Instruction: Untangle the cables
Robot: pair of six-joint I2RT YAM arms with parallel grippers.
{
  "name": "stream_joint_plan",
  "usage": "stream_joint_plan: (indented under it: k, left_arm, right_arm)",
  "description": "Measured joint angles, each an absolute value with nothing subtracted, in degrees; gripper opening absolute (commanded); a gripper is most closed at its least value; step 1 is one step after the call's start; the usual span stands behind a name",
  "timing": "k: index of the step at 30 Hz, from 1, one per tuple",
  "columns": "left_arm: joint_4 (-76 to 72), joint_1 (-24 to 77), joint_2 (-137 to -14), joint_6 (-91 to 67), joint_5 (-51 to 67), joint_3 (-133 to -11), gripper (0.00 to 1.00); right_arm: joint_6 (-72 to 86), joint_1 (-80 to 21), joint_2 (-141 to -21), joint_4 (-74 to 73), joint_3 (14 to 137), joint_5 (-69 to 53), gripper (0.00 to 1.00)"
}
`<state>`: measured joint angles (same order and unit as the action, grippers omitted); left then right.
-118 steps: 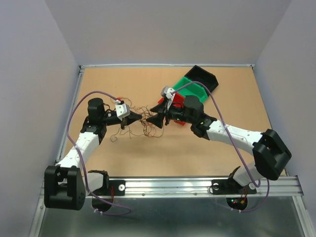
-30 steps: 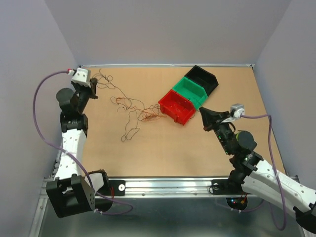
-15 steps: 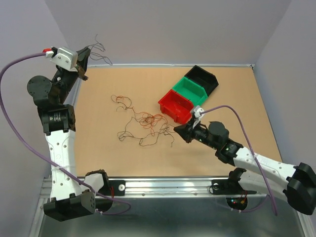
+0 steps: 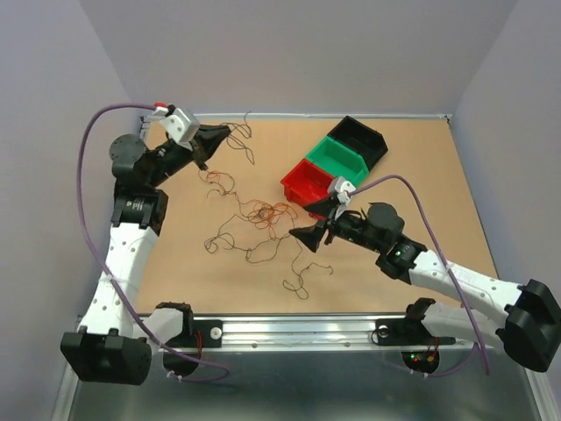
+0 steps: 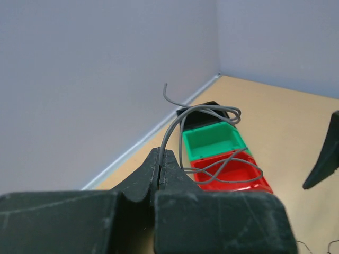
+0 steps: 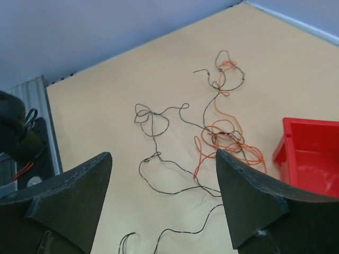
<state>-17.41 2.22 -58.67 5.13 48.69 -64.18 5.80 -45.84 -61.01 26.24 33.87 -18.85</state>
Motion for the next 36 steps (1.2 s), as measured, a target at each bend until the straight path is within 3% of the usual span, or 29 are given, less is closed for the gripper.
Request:
stream_joint_plan:
  k: [5,11,15,24,36]
  left_arm:
    - [-17.5,9.9,-66.5,8.3,45.1,-64.1,0.0]
    - [-16.1,14.7,-82.7,15.7,46.1,-71.3,0.0]
    - [-13.2,17.8,-92.3,22.5,45.4,-78.0,0.0]
    - [-3.5,25.5,-111.5,35.4,42.1,-97.1,0.0]
    - [2.0,26.5,-137.0,35.6,37.0,-125.5,0.0]
  right_arm:
    - [7.6,-45.8,-57.2,26.2,33.8,-6.6,0.82]
    - [11.1,-45.8,-52.1,26.4,32.9,22.2,0.78]
    - [12.4,-45.8,-49.5,25.8,30.8,34.7,0.78]
    - [13.3,-45.8,-39.9,24.8,28.3,44.1,0.77]
    - [13.8,-45.8,-39.2,23.2,27.2,48.1,0.77]
